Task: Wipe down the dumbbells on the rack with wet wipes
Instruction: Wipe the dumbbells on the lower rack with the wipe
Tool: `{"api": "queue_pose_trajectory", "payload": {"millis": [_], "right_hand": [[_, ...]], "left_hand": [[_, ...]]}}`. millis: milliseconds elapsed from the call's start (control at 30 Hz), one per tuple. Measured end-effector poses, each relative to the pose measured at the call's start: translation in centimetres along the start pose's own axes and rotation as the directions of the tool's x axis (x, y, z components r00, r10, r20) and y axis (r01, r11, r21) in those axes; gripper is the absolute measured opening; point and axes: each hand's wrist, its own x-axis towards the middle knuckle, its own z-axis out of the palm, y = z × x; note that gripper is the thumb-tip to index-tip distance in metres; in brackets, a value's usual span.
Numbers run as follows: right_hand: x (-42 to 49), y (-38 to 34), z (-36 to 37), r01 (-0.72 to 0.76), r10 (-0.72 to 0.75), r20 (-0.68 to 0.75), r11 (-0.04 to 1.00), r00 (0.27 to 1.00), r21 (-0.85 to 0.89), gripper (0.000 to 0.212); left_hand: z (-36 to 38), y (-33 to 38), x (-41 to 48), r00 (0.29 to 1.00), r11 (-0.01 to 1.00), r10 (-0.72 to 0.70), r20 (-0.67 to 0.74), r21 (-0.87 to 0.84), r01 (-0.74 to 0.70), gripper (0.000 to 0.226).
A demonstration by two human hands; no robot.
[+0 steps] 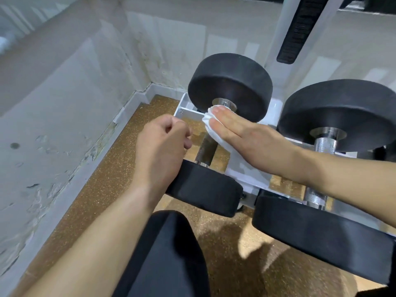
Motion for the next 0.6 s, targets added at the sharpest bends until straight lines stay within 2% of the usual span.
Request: {"api": "queue_pose_trajectory", "payload": {"millis": [67, 133, 200, 233, 300, 367, 433, 500, 533, 600], "right_hand": [[0.3, -0.8, -0.5, -0.023, 0.023, 0.004, 0.986, 1.000, 0.162, 0.076], [0.1, -1.5, -1.0, 0.005, -0.022, 0.045, 0.940, 0.999, 0.341, 0.073], [-0.5, -2.2, -1.5, -0.009, -0.056, 0.121, 0.875, 0.991, 0.483, 0.080], [-0.8, -2.6, -1.6, -0.050, -0.040, 0.153, 0.840, 0.987, 0.540, 0.082], [-0.9, -3.2, -2.3, -0.216, 0.083, 0.229, 0.726, 0.970, 0.653, 0.076], [-0.3, -3.6, -3.8, -0.418, 0.267, 0.323, 0.525, 0.908, 0.742, 0.064], [0.2, -3.5, -5.4, -0.530, 0.398, 0.416, 0.238, 0.818, 0.814, 0.050], [0.4, -3.3, -6.8, -0.522, 0.424, 0.533, -0.153, 0.732, 0.839, 0.034], [0.4, -3.2, -7.3, -0.497, 0.423, 0.586, -0.311, 0.691, 0.810, 0.031], [0.6, -3.2, -8.0, -0.437, 0.435, 0.652, -0.499, 0.621, 0.748, 0.033]], "left_hand": [[0.0, 0.0, 0.1, 1.000, 1.000, 0.006, 0.004, -0.008, -0.006, 0.023], [-0.1, -0.1, 0.1, 1.000, 1.000, 0.002, 0.008, -0.026, -0.002, 0.021], [-0.2, 0.0, 0.1, 1.000, 1.000, -0.008, 0.009, -0.030, 0.008, 0.020], [-0.2, -0.1, 0.2, 1.000, 0.999, -0.017, 0.005, -0.027, 0.017, 0.020], [-0.2, 0.0, 0.2, 0.999, 0.999, -0.042, -0.001, -0.025, 0.042, 0.019], [-0.3, 0.1, 0.3, 0.997, 0.997, -0.071, 0.005, -0.020, 0.071, 0.019], [-0.3, 0.3, 0.3, 0.996, 0.996, -0.092, 0.014, 0.007, 0.092, 0.019], [-0.3, 0.5, 0.3, 0.995, 0.995, -0.089, 0.049, 0.037, 0.087, 0.020], [-0.3, 0.6, 0.2, 0.994, 0.996, -0.073, 0.085, 0.062, 0.068, 0.021], [-0.5, 1.0, 0.0, 0.980, 0.995, -0.029, 0.197, 0.097, 0.010, 0.027]]}}
